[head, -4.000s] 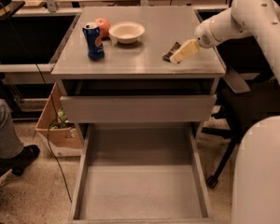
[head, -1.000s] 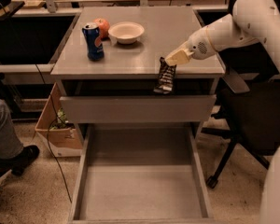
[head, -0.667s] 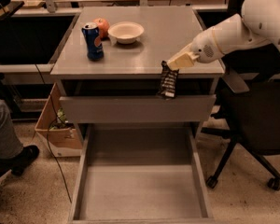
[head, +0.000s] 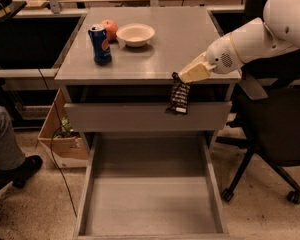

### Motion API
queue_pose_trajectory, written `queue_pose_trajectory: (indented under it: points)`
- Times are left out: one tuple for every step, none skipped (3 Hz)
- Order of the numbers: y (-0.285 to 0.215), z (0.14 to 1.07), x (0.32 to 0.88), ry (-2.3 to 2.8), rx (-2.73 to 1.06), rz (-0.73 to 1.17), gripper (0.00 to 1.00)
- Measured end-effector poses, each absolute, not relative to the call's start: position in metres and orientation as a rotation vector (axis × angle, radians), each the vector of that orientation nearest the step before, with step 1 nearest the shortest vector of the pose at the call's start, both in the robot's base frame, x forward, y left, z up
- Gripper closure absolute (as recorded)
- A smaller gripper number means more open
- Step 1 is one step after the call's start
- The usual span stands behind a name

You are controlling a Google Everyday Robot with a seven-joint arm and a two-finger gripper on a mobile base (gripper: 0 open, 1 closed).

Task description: Place rxbar chocolate into middle drawer

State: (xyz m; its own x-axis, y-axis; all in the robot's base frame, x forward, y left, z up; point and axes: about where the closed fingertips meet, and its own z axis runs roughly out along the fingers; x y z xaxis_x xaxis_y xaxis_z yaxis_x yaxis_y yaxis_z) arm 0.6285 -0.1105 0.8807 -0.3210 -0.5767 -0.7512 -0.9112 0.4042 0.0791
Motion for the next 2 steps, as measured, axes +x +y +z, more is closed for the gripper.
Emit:
queue_pose_trajectory:
  points:
    - [-0.107,0.862,0.621,2.023,-1.258,0.698,1.0]
    - [-0.103,0.824,0.602,2.017,-1.256,0.734,1.0]
